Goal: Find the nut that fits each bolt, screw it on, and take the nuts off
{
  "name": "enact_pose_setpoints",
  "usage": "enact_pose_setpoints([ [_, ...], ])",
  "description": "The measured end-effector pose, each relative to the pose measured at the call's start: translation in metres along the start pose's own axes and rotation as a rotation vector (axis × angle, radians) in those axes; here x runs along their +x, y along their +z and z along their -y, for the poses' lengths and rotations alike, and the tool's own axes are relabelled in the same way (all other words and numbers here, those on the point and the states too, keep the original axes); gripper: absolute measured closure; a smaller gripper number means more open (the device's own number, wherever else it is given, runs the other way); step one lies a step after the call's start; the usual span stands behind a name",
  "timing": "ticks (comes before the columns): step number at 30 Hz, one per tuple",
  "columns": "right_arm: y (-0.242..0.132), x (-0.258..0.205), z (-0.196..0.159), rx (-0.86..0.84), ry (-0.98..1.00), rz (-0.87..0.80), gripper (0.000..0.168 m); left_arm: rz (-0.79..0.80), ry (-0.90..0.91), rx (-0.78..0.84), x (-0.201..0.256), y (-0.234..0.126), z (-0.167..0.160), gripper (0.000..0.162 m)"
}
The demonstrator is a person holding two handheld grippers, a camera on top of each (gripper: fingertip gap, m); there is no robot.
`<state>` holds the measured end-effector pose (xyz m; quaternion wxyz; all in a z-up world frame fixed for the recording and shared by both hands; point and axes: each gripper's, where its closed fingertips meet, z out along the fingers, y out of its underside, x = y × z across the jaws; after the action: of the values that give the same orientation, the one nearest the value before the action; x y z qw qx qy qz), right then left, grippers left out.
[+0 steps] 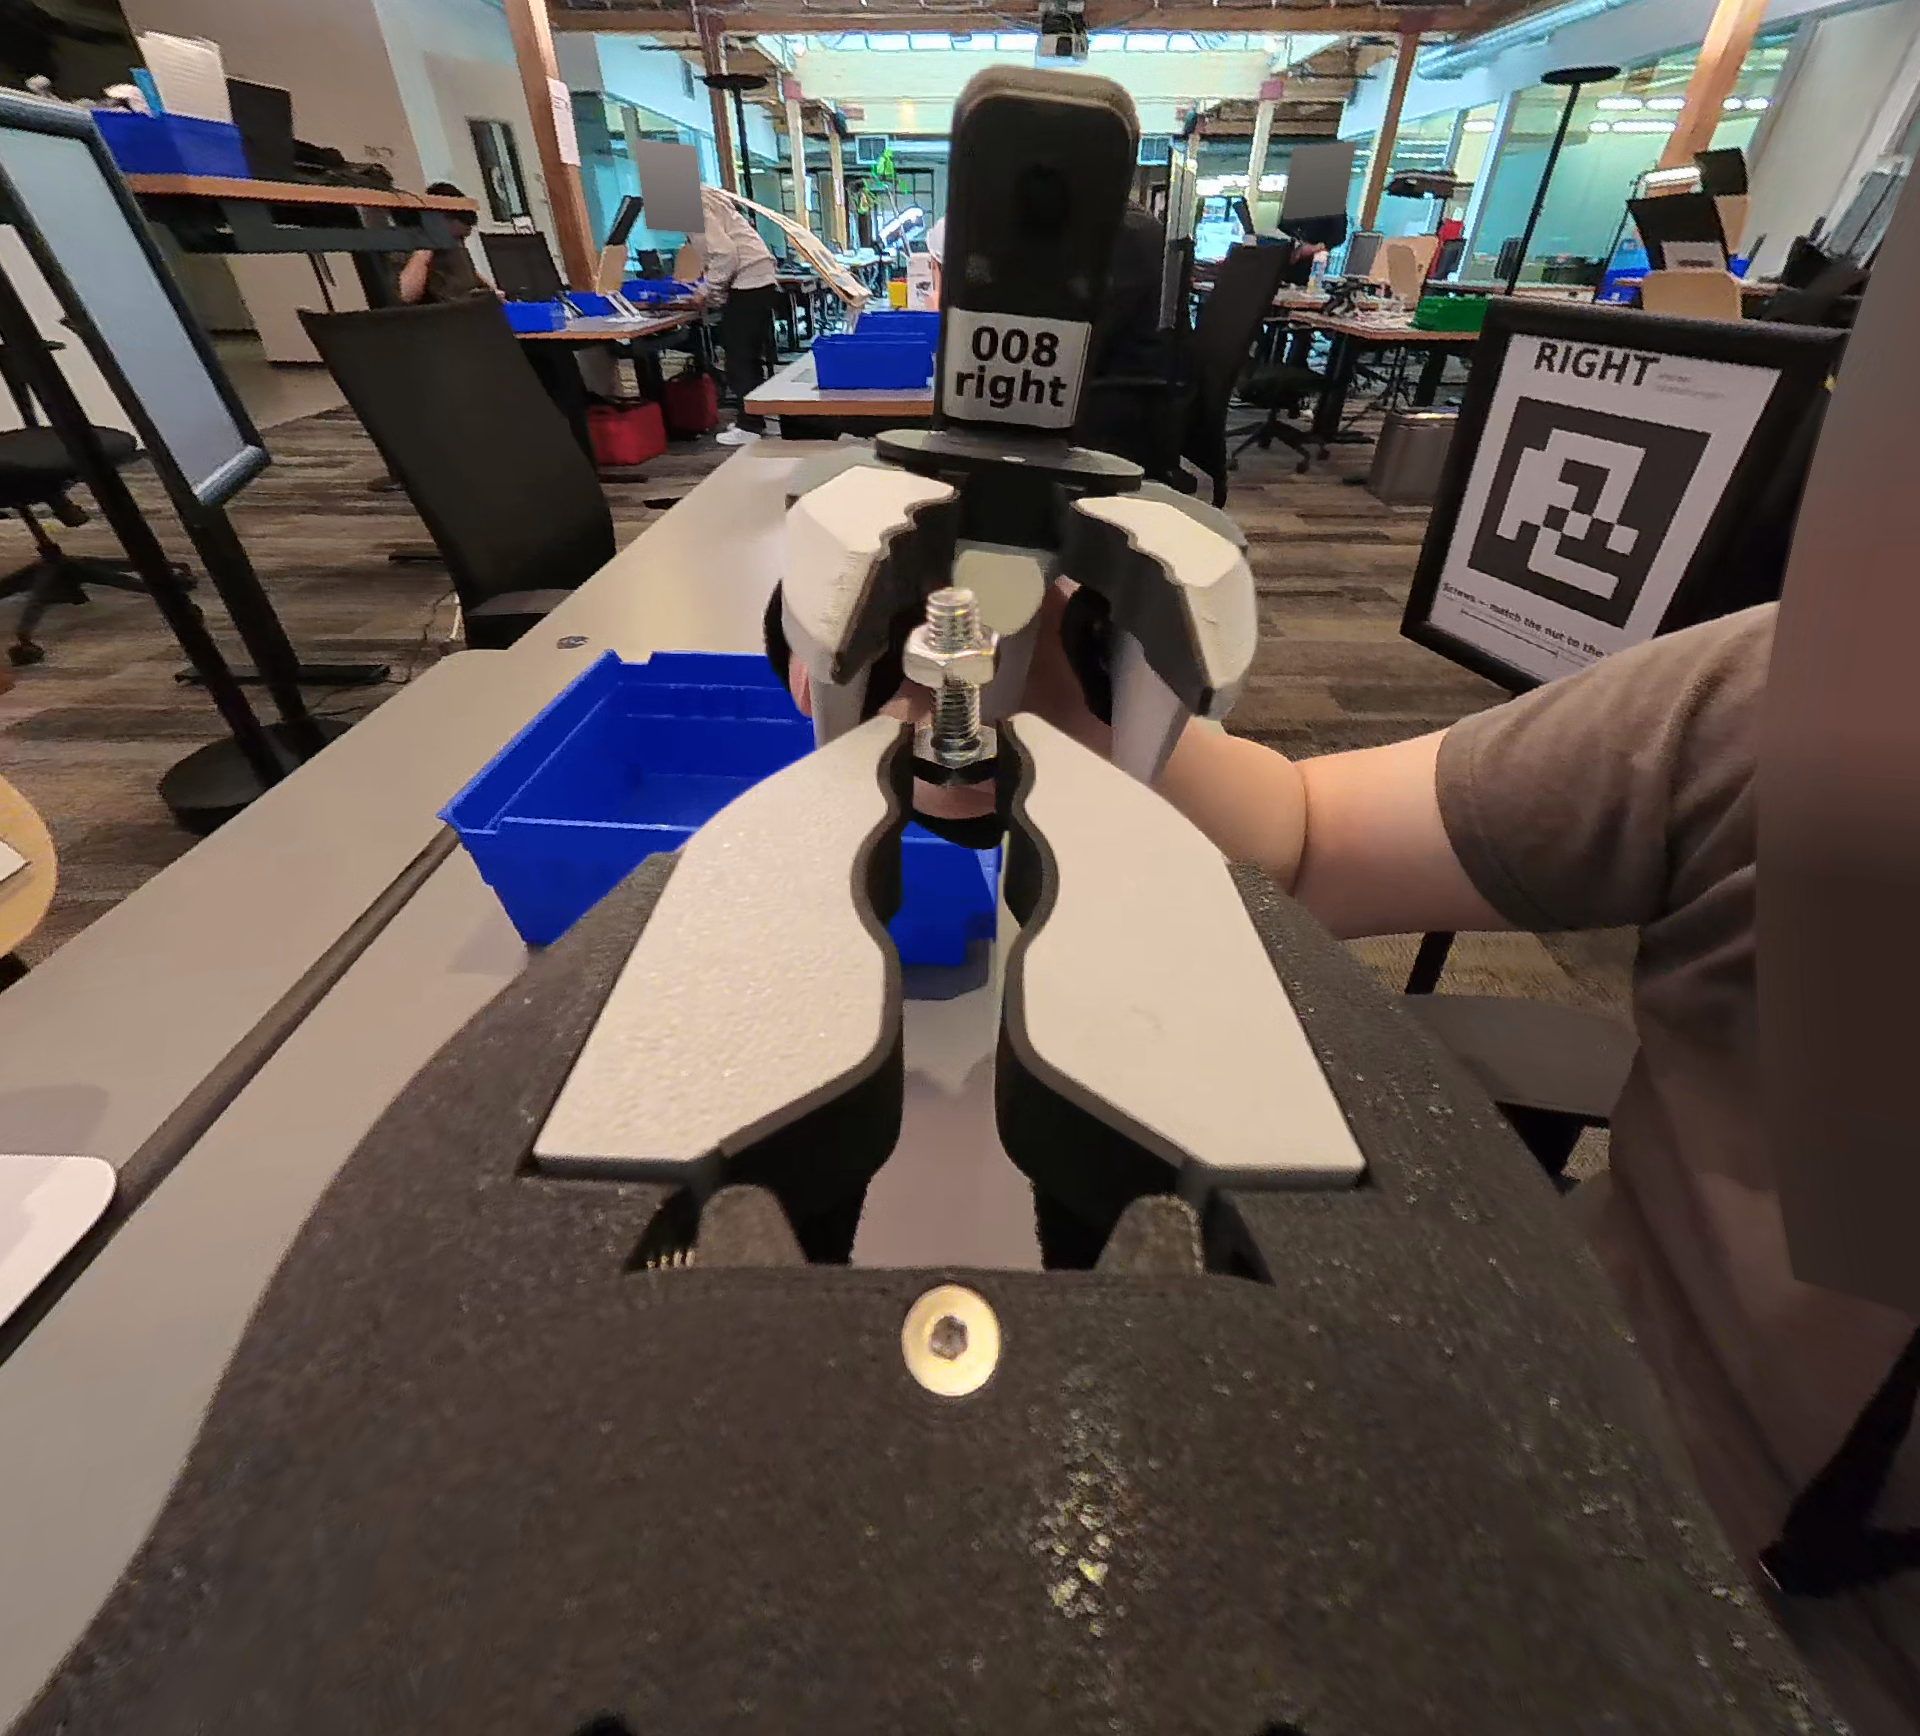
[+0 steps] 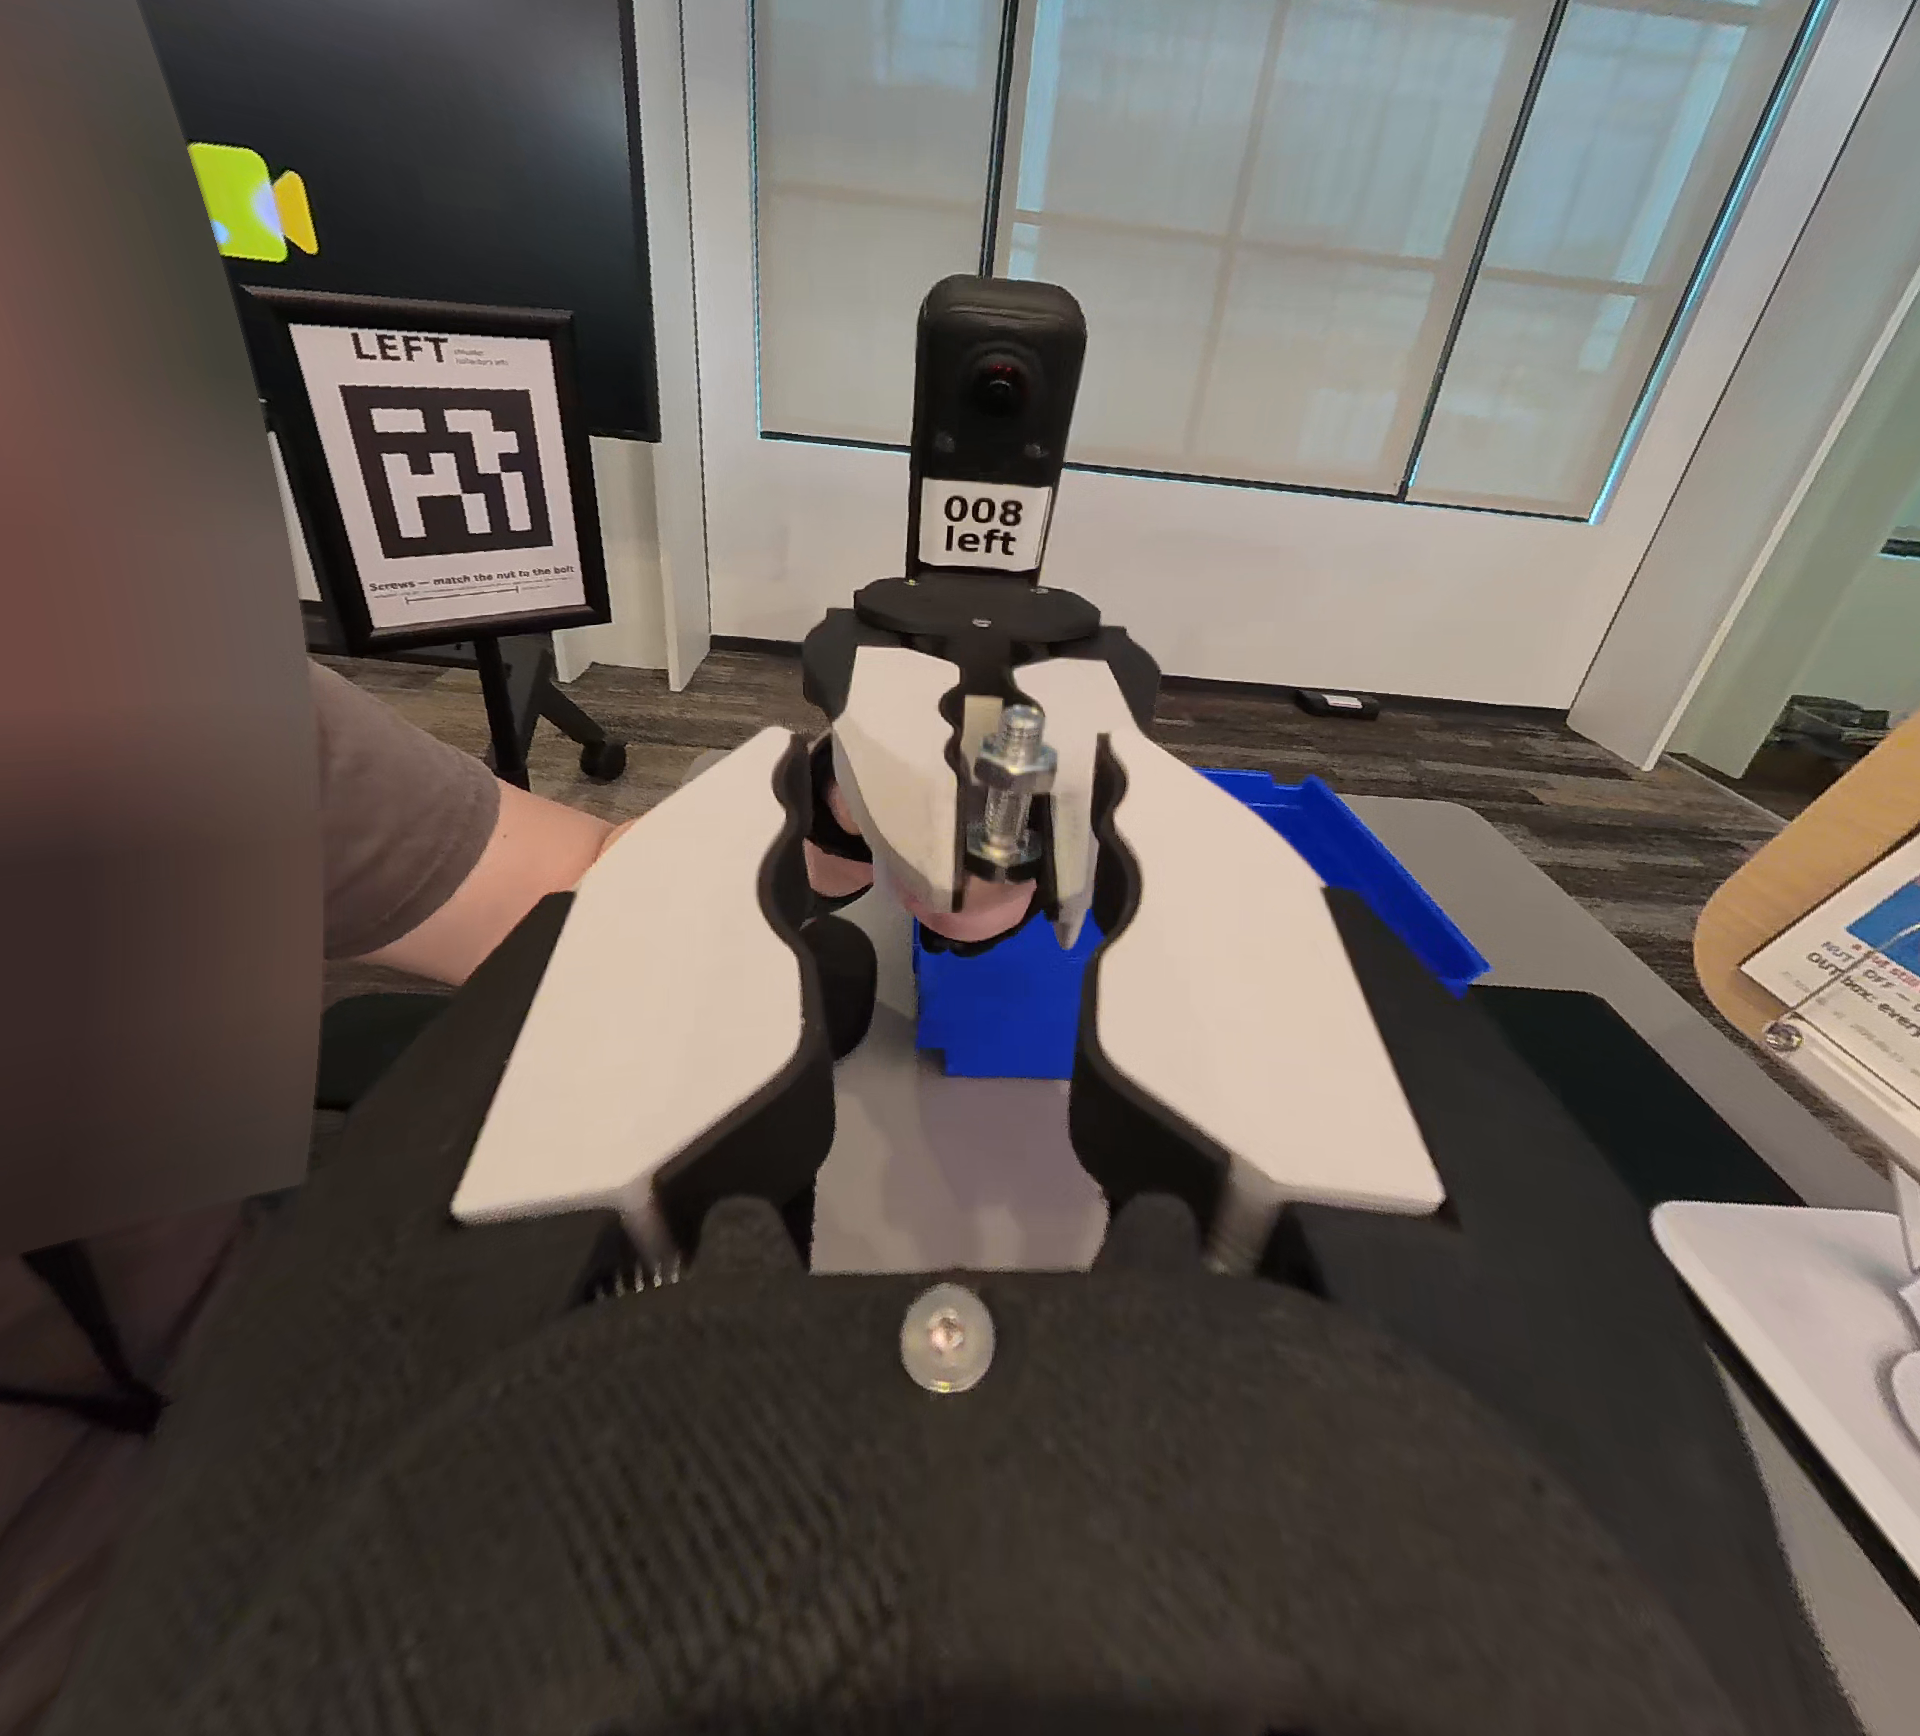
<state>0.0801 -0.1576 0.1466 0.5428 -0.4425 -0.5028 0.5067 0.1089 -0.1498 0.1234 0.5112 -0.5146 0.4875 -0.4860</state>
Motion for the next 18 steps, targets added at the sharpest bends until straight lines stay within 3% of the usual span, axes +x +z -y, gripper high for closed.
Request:
enact_pose_setpoints([
  [5,-0.001,-0.002,0.001,-0.012,-0.005,0.004,0.117,0.025,0.0,0.0,-0.006,-0.001,-0.001,0.148],
  [9,-0.01,-0.005,0.012,0.04,-0.001,0.032,0.133,0.04,-0.013,0.028,-0.01,-0.009,0.005,0.148],
  [14,-0.009,0.006,0.007,0.036,0.029,-0.014,0.127,-0.006,0.001,0.015,0.0,-0.002,0.003,0.148],
  [18,-0.005,0.0,0.003,0.021,0.07,0.042,0.126,-0.007,0.019,0.001,0.003,0.001,0.0,0.148],
])
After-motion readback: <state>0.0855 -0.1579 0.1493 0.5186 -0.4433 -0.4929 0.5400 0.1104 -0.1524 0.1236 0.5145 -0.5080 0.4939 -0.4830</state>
